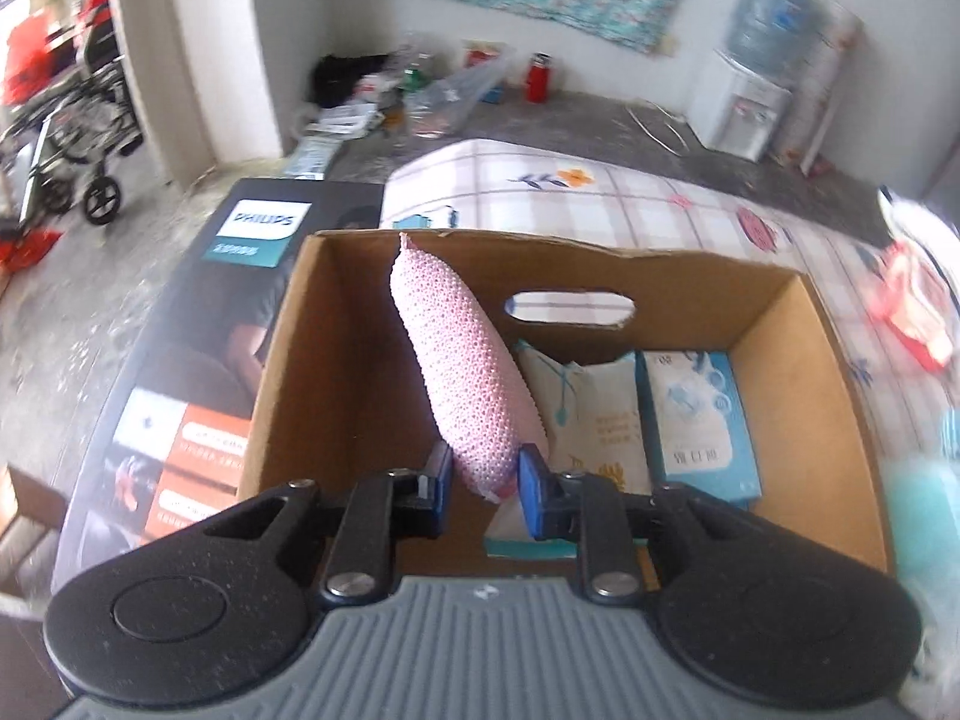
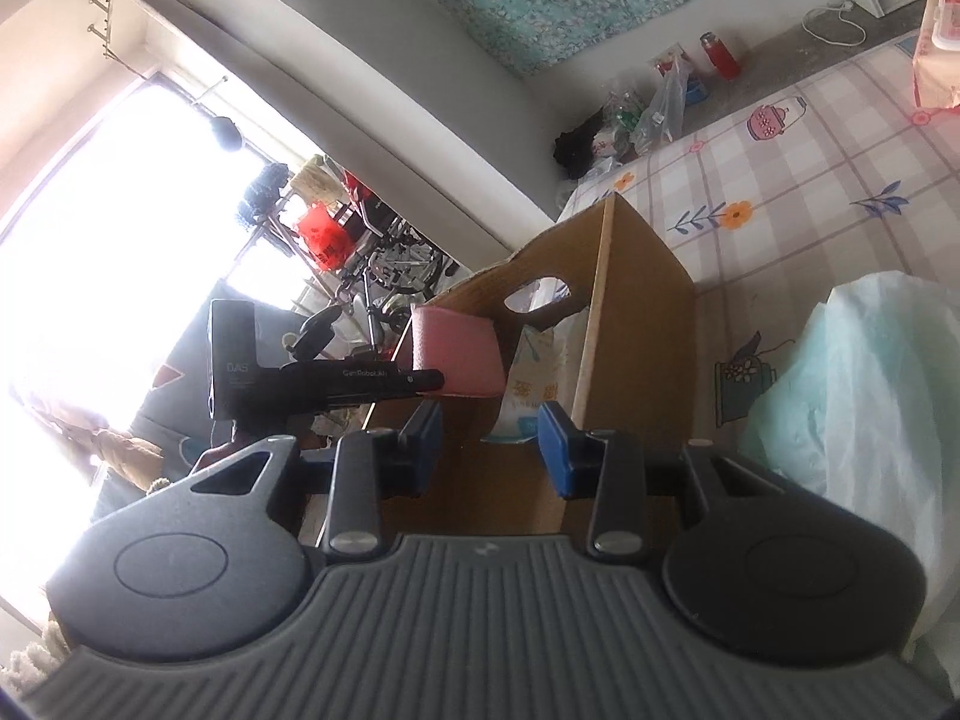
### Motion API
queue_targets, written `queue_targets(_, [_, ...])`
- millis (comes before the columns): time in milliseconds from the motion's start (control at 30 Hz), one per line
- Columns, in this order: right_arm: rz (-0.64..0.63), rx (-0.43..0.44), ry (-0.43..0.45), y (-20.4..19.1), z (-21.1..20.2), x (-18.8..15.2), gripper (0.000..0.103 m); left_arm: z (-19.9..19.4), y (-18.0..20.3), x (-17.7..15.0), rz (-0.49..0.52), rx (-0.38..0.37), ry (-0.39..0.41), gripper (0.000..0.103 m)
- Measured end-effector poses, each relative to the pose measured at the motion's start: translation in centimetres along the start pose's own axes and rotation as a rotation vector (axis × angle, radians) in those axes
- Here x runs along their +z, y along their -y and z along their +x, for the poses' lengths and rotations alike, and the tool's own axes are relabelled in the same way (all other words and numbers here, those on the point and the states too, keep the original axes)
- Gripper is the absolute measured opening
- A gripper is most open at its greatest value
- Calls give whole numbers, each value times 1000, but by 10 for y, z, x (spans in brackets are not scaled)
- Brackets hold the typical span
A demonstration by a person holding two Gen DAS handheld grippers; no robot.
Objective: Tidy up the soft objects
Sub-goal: 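Carry the pink sponge into the cardboard box and lower it, then open the left tool to release the sponge and withdraw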
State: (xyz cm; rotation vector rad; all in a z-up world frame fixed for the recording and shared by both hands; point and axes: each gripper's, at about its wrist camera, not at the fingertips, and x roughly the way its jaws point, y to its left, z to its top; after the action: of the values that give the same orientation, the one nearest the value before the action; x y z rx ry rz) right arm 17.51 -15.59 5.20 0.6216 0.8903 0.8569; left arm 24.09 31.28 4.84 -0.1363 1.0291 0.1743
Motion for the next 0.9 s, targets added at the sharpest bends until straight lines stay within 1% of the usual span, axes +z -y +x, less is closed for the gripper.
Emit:
queue_targets(67, [9,7,-17,-2,7,-3,36,10,-3,3,15,-37,-40,24])
queue_targets(100, [9,9,-22,-2,8,-4,36,17,-6,3,13,-51,-76,25])
queue_targets(133, [6,10,-25,-2,9,-5,36,24,-8,3,14,-47,-101,28])
queue_targets(200, [-5,6,-25,-5,8,-5,37,33,-11,0,27,14,-125,34])
queue_targets(267, [-10,3,-22,-5,7,-4,39,37,-12,-2,52,71,-115,35])
queue_targets(333, [-18,-9,-17,-5,7,-3,40,33,-13,-4,66,94,-91,37])
queue_targets(400, [-18,-17,-14,-3,7,-3,41,27,-11,-4,78,114,-73,37])
queue_targets(600, [-12,-12,-20,-1,10,-4,42,18,6,0,183,233,4,37])
queue_targets(700, [-18,-6,-23,-4,9,-5,42,22,15,0,216,243,3,37])
queue_targets(767, [-26,-9,-17,-6,7,-6,42,26,19,0,200,245,-17,37])
queue_targets(833, [-36,-17,-9,-7,4,-6,42,25,21,1,158,223,-25,38])
queue_targets(867, [-41,-20,-6,-7,2,-6,45,21,24,0,144,212,-18,40])
queue_targets(900, [-46,-26,-3,-7,0,-7,46,15,28,-2,136,199,-3,47])
